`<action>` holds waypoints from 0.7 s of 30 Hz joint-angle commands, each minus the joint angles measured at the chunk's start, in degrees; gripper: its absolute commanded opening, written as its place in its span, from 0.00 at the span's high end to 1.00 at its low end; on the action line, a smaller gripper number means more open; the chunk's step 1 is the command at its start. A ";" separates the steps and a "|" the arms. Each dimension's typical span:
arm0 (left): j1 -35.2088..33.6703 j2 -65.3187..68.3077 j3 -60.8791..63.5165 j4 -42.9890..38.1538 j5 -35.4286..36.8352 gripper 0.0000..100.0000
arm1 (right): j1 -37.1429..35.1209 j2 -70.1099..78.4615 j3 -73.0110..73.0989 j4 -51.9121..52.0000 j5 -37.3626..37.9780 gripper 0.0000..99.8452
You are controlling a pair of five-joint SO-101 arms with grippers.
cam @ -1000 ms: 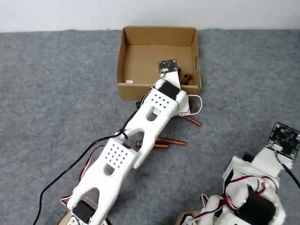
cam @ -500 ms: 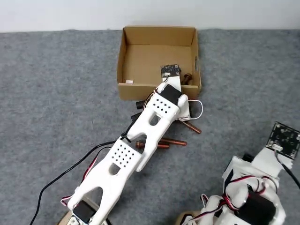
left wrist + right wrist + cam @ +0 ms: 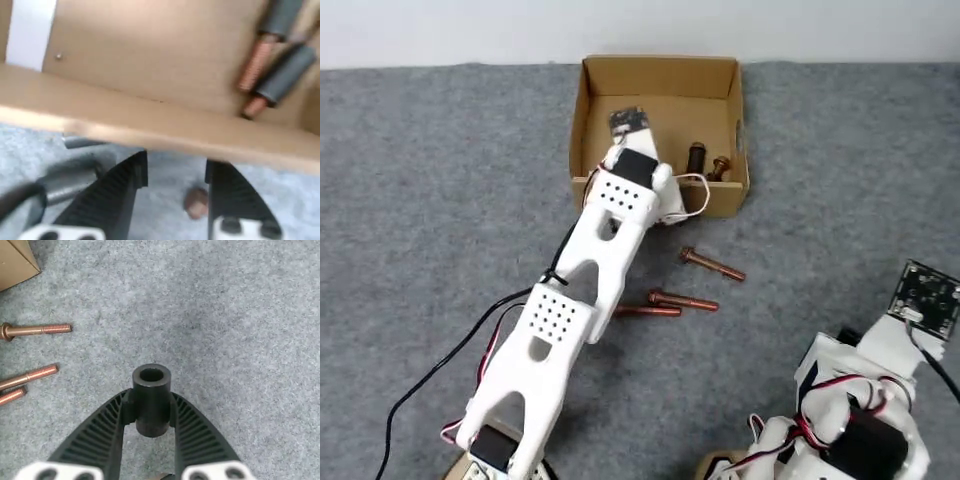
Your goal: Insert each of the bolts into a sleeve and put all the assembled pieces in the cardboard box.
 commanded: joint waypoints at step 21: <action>12.22 -14.42 22.46 -2.29 1.41 0.80 | 0.40 -0.04 -0.18 -1.27 -0.09 0.99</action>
